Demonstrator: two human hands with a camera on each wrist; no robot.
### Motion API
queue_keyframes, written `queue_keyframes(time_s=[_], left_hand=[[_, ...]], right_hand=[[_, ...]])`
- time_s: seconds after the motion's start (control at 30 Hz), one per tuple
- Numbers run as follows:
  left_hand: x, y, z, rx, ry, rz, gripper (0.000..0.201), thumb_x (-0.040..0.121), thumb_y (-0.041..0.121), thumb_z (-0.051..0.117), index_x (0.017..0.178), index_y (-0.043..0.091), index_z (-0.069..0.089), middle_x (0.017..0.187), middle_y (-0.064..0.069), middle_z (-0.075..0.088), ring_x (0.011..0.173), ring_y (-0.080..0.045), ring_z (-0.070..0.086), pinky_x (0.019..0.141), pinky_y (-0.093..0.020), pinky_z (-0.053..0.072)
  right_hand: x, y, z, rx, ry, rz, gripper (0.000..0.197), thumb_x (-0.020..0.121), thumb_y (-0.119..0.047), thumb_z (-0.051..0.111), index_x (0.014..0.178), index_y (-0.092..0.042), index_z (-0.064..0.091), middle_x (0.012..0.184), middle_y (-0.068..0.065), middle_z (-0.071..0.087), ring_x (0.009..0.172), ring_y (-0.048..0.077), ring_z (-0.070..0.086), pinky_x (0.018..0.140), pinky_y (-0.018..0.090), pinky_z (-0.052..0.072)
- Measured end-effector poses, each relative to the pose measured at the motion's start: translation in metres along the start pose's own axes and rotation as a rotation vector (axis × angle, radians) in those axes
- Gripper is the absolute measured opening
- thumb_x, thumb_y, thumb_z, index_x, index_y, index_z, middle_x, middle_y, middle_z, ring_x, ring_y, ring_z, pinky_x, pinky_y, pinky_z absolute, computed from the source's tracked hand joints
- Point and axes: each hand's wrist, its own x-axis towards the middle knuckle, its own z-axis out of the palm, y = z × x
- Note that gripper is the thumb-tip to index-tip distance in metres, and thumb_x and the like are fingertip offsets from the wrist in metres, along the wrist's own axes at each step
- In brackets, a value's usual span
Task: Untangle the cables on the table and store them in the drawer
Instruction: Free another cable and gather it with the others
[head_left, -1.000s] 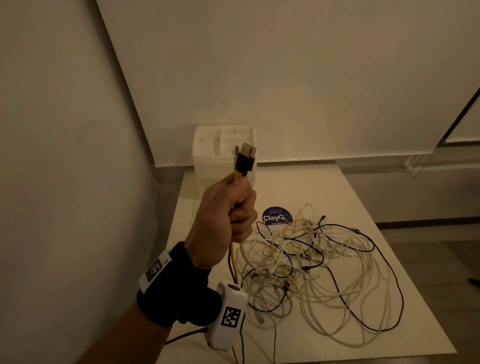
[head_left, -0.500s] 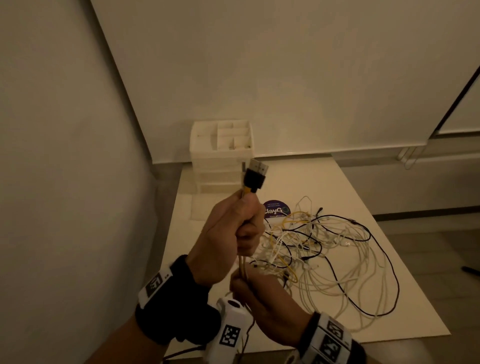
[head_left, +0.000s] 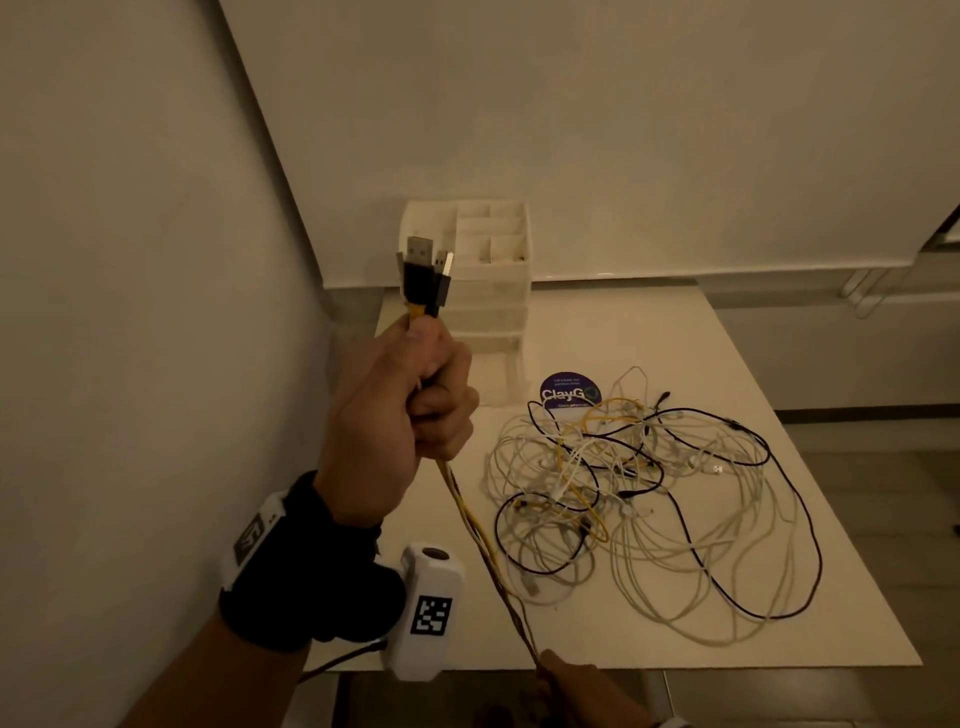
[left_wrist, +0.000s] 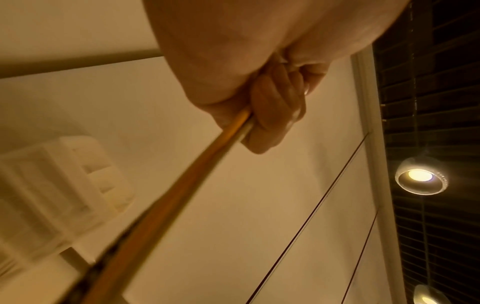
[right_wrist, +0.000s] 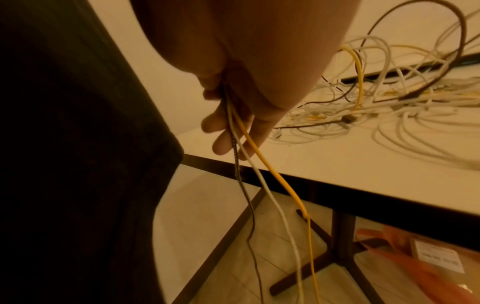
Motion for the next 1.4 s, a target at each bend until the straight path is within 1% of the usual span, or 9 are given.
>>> queue_keyframes(time_s=[0.13,0.27,0.37,0.73,0.83,0.9,1.13,1.27,1.4], left_hand=[[-0.003,-0.005,0.001,0.016,-0.008,-0.012,0.032,0.088,0.036,0.042,0.061,0.02,0.039,0.05,0.007,0.031,0.037,-0.005,0.021,0.041,-0.017,0.015],[-0.007,-0.004,-0.001,0.004,0.004,-0.014,0.034,0.088,0.035,0.055,0.062,0.02,0.04,0.05,0.007,0.034,0.037,-0.003,0.023,0.041,-0.015,0.017],[-0.015,-0.007,-0.001,0.007,0.068,-0.029,0.032,0.088,0.034,0.047,0.06,0.02,0.041,0.049,0.006,0.033,0.037,-0.004,0.022,0.041,-0.015,0.016],[-0.034,-0.009,0.001,0.048,0.203,-0.004,0.044,0.083,0.047,0.065,0.062,0.019,0.037,0.051,0.006,0.032,0.039,-0.005,0.023,0.041,-0.014,0.02],[-0.035,-0.011,0.002,0.092,0.252,0.001,0.04,0.088,0.037,0.055,0.062,0.017,0.031,0.05,0.005,0.031,0.038,-0.005,0.022,0.04,-0.015,0.019],[-0.034,-0.012,0.003,0.103,0.271,0.009,0.036,0.087,0.036,0.046,0.062,0.016,0.03,0.049,0.004,0.03,0.038,-0.006,0.022,0.039,-0.016,0.017],[-0.017,-0.019,0.007,0.098,0.269,0.029,0.035,0.087,0.037,0.046,0.061,0.017,0.032,0.049,0.005,0.029,0.038,-0.006,0.02,0.04,-0.016,0.016],[0.004,-0.026,0.017,0.139,0.256,0.03,0.039,0.089,0.039,0.045,0.062,0.016,0.028,0.05,0.003,0.026,0.038,-0.007,0.018,0.04,-0.017,0.014],[0.031,-0.039,0.03,0.23,0.297,0.015,0.035,0.095,0.033,0.036,0.064,0.016,0.032,0.051,0.006,0.029,0.038,-0.007,0.018,0.038,-0.015,0.017]], right_hand=[[-0.004,0.002,-0.018,-0.038,-0.033,-0.153,0.026,0.098,-0.033,0.042,0.124,-0.037,0.043,0.131,0.004,0.049,0.12,0.013,0.047,0.109,0.024,0.032],[0.005,0.001,-0.052,-0.186,0.075,-0.214,0.052,0.09,-0.011,0.051,0.139,-0.022,0.039,0.136,-0.001,0.048,0.124,0.015,0.047,0.097,0.018,0.036],[0.029,-0.006,-0.071,-0.412,0.203,-0.139,0.05,0.09,0.001,0.038,0.131,-0.024,0.052,0.129,0.0,0.054,0.12,0.021,0.05,0.097,0.031,0.043],[0.087,-0.01,-0.061,-0.975,0.299,-0.289,0.032,0.096,-0.007,0.038,0.126,-0.002,0.049,0.13,0.018,0.043,0.114,0.037,0.046,0.089,0.048,0.042],[0.086,-0.004,-0.066,-0.946,0.364,-0.405,0.025,0.084,-0.022,0.064,0.107,-0.013,0.062,0.113,0.013,0.053,0.095,0.035,0.058,0.072,0.046,0.049],[0.09,0.005,-0.072,-0.877,0.408,-0.469,0.024,0.066,-0.028,0.078,0.083,-0.024,0.063,0.094,0.004,0.056,0.076,0.026,0.062,0.055,0.036,0.048],[0.059,-0.027,-0.119,0.185,0.603,-0.56,0.016,0.1,-0.015,0.043,0.089,-0.02,0.054,0.084,-0.006,0.065,0.081,0.012,0.061,0.073,0.028,0.047],[0.003,-0.076,-0.164,0.597,0.622,-0.661,0.018,0.104,-0.012,0.029,0.095,-0.008,0.045,0.067,0.012,0.06,0.061,0.025,0.061,0.064,0.037,0.054],[-0.048,-0.111,-0.201,0.714,0.667,-0.774,0.021,0.104,-0.013,0.031,0.1,-0.01,0.052,0.063,0.005,0.049,0.052,0.022,0.04,0.05,0.034,0.038]])
